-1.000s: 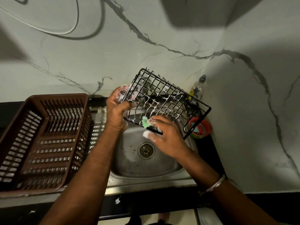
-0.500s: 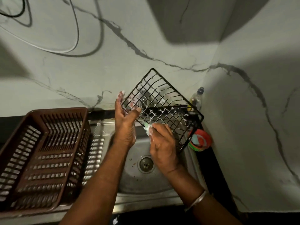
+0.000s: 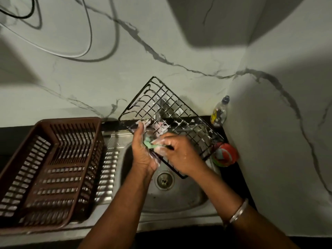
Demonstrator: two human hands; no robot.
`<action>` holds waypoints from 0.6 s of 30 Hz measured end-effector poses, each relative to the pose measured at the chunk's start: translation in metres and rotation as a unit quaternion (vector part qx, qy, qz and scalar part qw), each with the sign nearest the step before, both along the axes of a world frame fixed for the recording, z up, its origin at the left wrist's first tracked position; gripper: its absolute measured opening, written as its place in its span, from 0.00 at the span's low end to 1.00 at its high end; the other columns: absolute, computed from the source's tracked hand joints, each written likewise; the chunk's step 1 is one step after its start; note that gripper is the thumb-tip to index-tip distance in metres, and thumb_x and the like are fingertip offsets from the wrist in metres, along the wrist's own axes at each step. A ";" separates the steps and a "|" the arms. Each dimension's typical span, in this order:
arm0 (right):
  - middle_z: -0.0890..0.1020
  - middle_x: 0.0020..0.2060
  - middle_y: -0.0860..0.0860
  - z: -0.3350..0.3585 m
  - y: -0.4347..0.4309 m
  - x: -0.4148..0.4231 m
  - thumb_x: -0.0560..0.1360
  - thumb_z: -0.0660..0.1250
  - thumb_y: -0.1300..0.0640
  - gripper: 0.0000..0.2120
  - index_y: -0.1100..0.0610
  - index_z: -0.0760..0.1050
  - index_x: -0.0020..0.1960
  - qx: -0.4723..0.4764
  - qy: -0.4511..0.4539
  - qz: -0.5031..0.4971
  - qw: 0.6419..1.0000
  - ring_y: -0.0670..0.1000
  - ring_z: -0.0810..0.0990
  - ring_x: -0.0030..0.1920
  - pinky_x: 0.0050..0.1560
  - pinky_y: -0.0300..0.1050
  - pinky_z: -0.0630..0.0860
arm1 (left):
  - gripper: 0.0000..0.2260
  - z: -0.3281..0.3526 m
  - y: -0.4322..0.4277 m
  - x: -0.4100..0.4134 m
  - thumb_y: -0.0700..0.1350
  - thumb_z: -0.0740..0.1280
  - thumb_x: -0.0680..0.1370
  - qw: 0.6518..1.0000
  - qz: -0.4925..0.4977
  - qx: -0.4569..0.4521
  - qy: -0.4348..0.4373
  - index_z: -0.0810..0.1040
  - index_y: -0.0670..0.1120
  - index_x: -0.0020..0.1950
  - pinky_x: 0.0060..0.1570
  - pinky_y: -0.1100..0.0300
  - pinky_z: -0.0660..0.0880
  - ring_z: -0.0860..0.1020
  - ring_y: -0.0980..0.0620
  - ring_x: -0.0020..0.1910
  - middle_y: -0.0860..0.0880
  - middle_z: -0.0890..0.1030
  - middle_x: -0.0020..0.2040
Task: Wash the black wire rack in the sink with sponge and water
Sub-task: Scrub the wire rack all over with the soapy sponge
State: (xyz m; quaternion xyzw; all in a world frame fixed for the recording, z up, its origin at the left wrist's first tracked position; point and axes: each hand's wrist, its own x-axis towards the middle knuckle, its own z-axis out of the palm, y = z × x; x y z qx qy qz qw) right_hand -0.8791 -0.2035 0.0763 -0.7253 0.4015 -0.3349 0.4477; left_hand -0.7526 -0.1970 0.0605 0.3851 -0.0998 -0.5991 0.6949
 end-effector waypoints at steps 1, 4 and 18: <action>0.85 0.51 0.44 0.003 -0.004 -0.001 0.79 0.74 0.63 0.07 0.55 0.85 0.55 0.014 -0.002 -0.044 0.999 0.41 0.84 0.51 0.55 0.39 0.82 | 0.21 -0.001 0.002 -0.001 0.64 0.71 0.78 0.999 0.022 0.030 -0.034 0.85 0.45 0.52 0.46 0.50 0.84 0.85 0.45 0.43 0.45 0.87 0.43; 0.86 0.49 0.49 0.000 -0.014 0.007 0.78 0.74 0.63 0.07 0.57 0.85 0.56 -0.075 0.068 -0.225 0.969 0.44 0.84 0.45 0.43 0.40 0.84 | 0.37 -0.010 0.002 -0.007 0.73 0.71 0.71 0.996 0.017 0.059 -0.065 0.83 0.46 0.67 0.65 0.36 0.78 0.84 0.37 0.62 0.42 0.87 0.60; 0.86 0.51 0.48 -0.015 0.000 0.018 0.77 0.74 0.66 0.07 0.58 0.86 0.53 -0.099 0.098 -0.099 0.985 0.43 0.84 0.50 0.54 0.38 0.82 | 0.39 -0.017 -0.005 0.004 0.77 0.68 0.72 1.000 0.008 -0.016 -0.023 0.83 0.42 0.61 0.53 0.46 0.80 0.83 0.41 0.48 0.44 0.84 0.49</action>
